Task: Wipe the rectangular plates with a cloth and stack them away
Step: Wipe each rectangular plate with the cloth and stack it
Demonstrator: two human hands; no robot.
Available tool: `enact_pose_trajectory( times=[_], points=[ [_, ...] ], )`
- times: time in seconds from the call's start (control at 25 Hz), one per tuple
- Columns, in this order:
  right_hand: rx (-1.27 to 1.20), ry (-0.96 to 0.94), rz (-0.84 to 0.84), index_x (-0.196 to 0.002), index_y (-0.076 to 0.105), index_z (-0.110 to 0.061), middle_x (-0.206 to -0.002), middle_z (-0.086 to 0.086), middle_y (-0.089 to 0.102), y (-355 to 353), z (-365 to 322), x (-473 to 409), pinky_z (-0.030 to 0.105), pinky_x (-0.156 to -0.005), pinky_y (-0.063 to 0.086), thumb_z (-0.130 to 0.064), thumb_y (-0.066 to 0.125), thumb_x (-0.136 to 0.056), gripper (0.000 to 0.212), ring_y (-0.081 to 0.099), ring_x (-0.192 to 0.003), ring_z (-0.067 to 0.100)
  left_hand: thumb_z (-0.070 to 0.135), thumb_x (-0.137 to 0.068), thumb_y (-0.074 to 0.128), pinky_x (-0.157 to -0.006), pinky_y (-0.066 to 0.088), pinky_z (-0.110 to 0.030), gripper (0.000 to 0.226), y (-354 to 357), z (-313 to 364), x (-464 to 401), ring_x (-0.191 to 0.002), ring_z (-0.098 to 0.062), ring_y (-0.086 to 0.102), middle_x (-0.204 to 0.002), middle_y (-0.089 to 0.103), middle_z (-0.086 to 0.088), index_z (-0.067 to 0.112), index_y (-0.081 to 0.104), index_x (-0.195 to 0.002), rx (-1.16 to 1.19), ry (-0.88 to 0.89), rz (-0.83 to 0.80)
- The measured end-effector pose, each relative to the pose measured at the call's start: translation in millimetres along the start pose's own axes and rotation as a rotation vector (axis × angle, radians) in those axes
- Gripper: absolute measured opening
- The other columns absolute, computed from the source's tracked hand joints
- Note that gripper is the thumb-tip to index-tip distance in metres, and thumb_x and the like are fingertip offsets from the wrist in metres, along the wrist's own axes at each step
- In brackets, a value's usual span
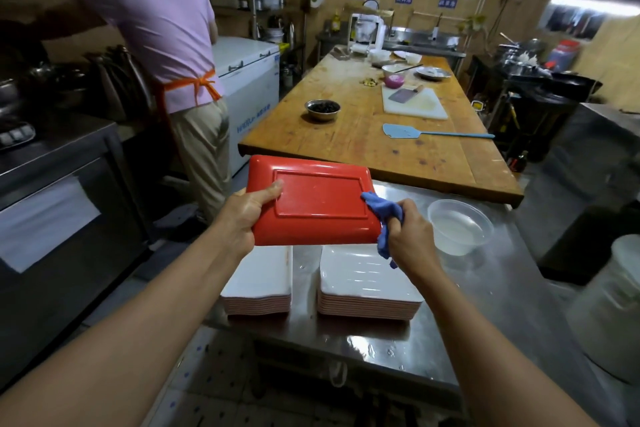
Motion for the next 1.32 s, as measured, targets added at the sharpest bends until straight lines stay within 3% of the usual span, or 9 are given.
enact_pose_trajectory(
  times=[0.12,0.24,0.44,0.52,0.6,0.68,0.76,1.12,1.32],
  points=[
    [-0.036,-0.014,-0.031,-0.084,0.047,-0.021,-0.047,-0.001,0.057,11,-9,0,0.023,-0.031,0.041,-0.010,0.037,-0.093,0.018,0.051,-0.036,0.007,0.014,-0.078,0.073,-0.052,0.054,-0.022,0.018,-13,10,-1,-0.061,-0.007,0.065,-0.078,0.067,-0.001,0.015,0.064,-0.093,-0.153,0.271,0.041],
    [-0.002,0.001,-0.092,-0.094,0.052,-0.013,-0.068,0.003,0.060,26,-18,-2,0.022,-0.031,0.041,-0.009,0.038,-0.094,0.014,0.056,-0.044,0.012,0.013,-0.073,0.078,-0.054,0.049,-0.014,0.015,-24,11,-2,-0.052,0.006,0.057,-0.067,0.064,0.009,0.020,0.067,-0.081,-0.572,0.593,0.035],
    [0.014,0.034,-0.195,-0.100,0.051,-0.013,-0.081,0.008,0.058,53,-13,5,0.026,-0.031,0.043,-0.009,0.037,-0.095,0.015,0.056,-0.049,0.024,0.022,-0.073,0.079,-0.057,0.037,-0.026,0.016,-51,-24,-5,-0.071,-0.022,0.062,-0.074,0.064,0.000,0.015,0.072,-0.086,-1.301,0.927,0.089],
    [0.006,0.062,-0.204,-0.097,0.050,-0.016,-0.077,0.004,0.057,61,-7,7,0.024,-0.030,0.042,-0.009,0.038,-0.095,0.014,0.055,-0.049,0.021,0.024,-0.076,0.075,-0.058,0.042,-0.032,0.016,-59,-42,-8,-0.080,-0.029,0.063,-0.082,0.065,-0.005,0.013,0.069,-0.086,-1.540,0.943,0.043],
    [0.012,0.070,-0.200,-0.095,0.050,-0.017,-0.074,0.000,0.056,65,-1,9,0.020,-0.030,0.040,-0.010,0.039,-0.095,0.014,0.055,-0.050,0.017,0.017,-0.071,0.077,-0.048,0.043,-0.031,0.015,-66,-58,-9,-0.071,-0.030,0.062,-0.074,0.061,-0.008,0.009,0.065,-0.075,-1.687,0.981,-0.023],
    [0.015,0.080,-0.197,-0.094,0.051,-0.018,-0.073,0.000,0.056,68,5,11,0.019,-0.031,0.039,-0.010,0.039,-0.095,0.014,0.055,-0.052,0.015,0.004,-0.056,0.083,-0.036,0.032,-0.023,0.025,-70,-70,-6,-0.053,-0.026,0.057,-0.058,0.054,-0.006,0.008,0.059,-0.059,-1.766,1.022,-0.095],
    [0.013,0.086,-0.192,-0.093,0.051,-0.017,-0.075,0.001,0.057,69,11,11,0.017,-0.031,0.038,-0.010,0.039,-0.094,0.013,0.055,-0.055,0.014,-0.003,-0.047,0.082,-0.034,0.024,-0.019,0.032,-73,-81,-6,-0.046,-0.023,0.051,-0.053,0.049,-0.004,0.010,0.054,-0.052,-1.842,1.066,-0.115],
    [0.016,0.114,-0.212,-0.096,0.049,-0.018,-0.082,0.007,0.058,72,29,13,0.023,-0.031,0.042,-0.013,0.040,-0.095,0.010,0.058,-0.054,0.023,-0.006,-0.041,0.083,-0.034,0.020,-0.019,0.036,-90,-121,-15,-0.046,-0.022,0.050,-0.052,0.048,-0.005,0.008,0.051,-0.049,-1.899,0.991,-0.199],
    [0.016,0.145,-0.231,-0.096,0.049,-0.021,-0.087,0.010,0.059,76,37,13,0.025,-0.032,0.042,-0.016,0.040,-0.095,0.010,0.058,-0.050,0.027,0.017,-0.044,0.092,-0.033,0.025,-0.019,0.038,-100,-136,-27,-0.051,-0.019,0.053,-0.059,0.053,-0.003,0.009,0.056,-0.055,-1.862,0.923,-0.236]
  ],
)
Point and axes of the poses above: each hand's wrist, its own x-axis away from the middle knuckle, its own y-axis out of the palm, z = x × y, the point moved 1 cm from there along -x, towards the middle knuckle
